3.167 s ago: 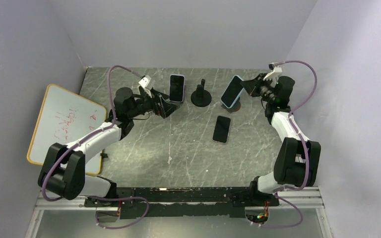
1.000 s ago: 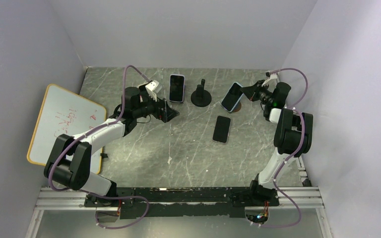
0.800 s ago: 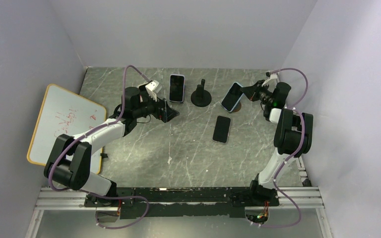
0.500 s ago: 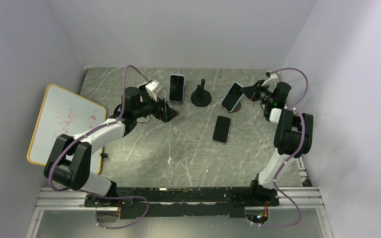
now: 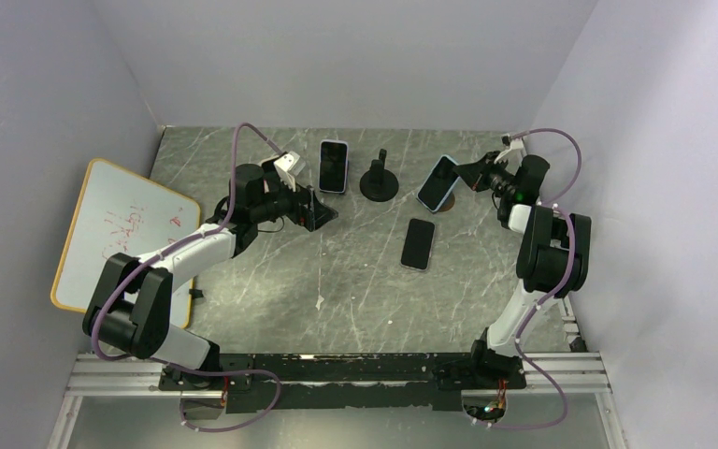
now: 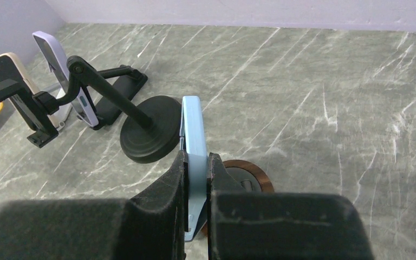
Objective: Place the phone on the phone stand
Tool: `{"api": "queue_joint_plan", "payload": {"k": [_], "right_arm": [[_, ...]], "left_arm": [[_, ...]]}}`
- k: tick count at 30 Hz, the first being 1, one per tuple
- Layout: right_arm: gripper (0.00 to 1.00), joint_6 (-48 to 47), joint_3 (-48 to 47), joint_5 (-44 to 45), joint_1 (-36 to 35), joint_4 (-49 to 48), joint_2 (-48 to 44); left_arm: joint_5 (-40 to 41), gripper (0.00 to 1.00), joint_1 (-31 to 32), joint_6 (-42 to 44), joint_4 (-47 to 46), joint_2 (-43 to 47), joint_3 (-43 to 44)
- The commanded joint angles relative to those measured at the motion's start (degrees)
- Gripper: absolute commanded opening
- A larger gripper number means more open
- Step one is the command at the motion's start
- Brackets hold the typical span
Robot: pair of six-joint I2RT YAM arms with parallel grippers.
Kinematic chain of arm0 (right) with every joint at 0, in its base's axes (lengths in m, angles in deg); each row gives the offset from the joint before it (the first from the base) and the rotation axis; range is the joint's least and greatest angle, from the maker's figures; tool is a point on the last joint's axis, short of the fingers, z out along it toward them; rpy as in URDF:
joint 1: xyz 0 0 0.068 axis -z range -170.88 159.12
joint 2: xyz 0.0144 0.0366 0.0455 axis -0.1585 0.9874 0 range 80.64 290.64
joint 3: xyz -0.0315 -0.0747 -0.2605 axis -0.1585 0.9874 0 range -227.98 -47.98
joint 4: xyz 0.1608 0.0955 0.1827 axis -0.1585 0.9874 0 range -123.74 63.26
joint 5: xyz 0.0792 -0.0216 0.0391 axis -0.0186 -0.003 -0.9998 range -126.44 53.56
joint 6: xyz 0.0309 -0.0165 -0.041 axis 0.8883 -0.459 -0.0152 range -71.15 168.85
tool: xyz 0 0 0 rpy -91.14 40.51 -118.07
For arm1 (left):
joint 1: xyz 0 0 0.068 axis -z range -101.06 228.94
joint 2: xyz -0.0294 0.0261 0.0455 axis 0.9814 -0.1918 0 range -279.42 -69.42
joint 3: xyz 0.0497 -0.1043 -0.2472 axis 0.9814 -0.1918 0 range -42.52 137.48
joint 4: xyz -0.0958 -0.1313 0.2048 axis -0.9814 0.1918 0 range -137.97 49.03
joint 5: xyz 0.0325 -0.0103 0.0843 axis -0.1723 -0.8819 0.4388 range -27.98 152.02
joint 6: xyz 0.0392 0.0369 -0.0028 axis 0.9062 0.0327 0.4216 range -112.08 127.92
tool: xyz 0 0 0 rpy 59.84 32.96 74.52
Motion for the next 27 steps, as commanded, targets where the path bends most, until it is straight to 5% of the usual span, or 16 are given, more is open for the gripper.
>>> {"api": "queue_joint_plan", "payload": {"k": [1,27], "right_arm": [[0.0,-0.59,0.49,0.25,1.25,-1.97,-1.14],[0.0,-1.47,-0.07,0.71,1.45,0.65,-0.92]], "left_arm": [[-1.26,0.97,0.17,0.37,-0.59,0.23,0.32],[-1.64,0.97,0.19,0.26,-0.65,-0.2,0.5]]}}
